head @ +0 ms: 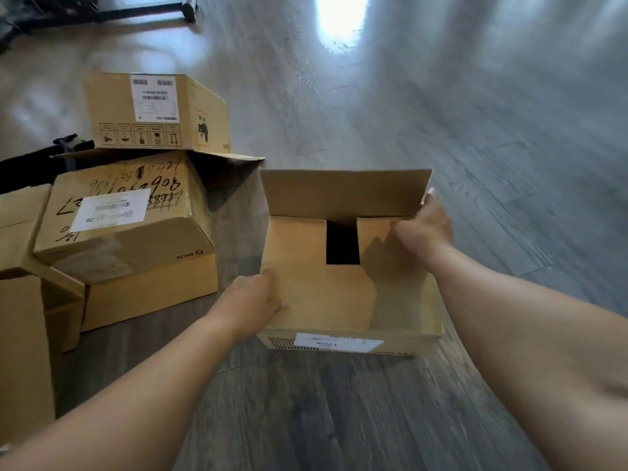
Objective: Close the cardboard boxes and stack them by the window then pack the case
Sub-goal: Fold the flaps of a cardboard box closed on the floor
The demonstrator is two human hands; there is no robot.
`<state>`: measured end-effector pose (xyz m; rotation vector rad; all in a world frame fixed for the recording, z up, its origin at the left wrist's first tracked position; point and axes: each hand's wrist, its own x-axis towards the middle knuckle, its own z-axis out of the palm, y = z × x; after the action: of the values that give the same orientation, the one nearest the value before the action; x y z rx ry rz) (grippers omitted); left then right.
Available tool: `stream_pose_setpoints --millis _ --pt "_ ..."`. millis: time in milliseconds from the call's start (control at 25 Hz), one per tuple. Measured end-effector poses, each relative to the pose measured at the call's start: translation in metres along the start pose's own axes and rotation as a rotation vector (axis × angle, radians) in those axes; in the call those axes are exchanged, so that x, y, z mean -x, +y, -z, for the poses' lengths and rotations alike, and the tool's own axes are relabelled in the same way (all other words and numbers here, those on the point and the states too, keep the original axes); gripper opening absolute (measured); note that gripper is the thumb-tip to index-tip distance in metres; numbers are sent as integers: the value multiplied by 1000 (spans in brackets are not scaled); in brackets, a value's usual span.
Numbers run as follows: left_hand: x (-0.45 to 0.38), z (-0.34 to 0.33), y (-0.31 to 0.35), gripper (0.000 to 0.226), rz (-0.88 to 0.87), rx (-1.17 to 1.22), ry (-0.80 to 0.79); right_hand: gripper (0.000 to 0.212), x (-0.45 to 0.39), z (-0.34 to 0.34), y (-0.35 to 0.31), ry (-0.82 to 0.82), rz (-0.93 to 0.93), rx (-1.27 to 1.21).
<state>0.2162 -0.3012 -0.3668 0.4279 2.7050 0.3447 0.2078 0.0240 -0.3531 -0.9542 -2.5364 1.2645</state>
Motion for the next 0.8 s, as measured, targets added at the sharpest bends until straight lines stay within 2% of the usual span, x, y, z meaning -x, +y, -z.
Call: stream_pose_setpoints --millis 40,160,280,360,440,520,640,800 --pt "-1 0 3 33 6 -7 10 75 6 5 2 -13 25 -54" --pt "1 2 7 29 54 69 25 55 27 24 15 -31 119 -144" --pt "5 1 10 38 120 222 61 55 49 39 39 -120 130 -28" --pt "6 1 13 49 137 258 122 62 62 40 55 -196 133 128" --pt "5 0 17 73 93 292 160 65 72 31 66 -213 152 251" --pt "1 0 20 92 70 355 116 63 76 16 69 -197 177 326" --pt "-13 1 24 80 106 334 39 59 77 -4 66 -185 161 400" --pt "-20 1 24 64 145 409 111 58 70 -9 54 -166 126 456"
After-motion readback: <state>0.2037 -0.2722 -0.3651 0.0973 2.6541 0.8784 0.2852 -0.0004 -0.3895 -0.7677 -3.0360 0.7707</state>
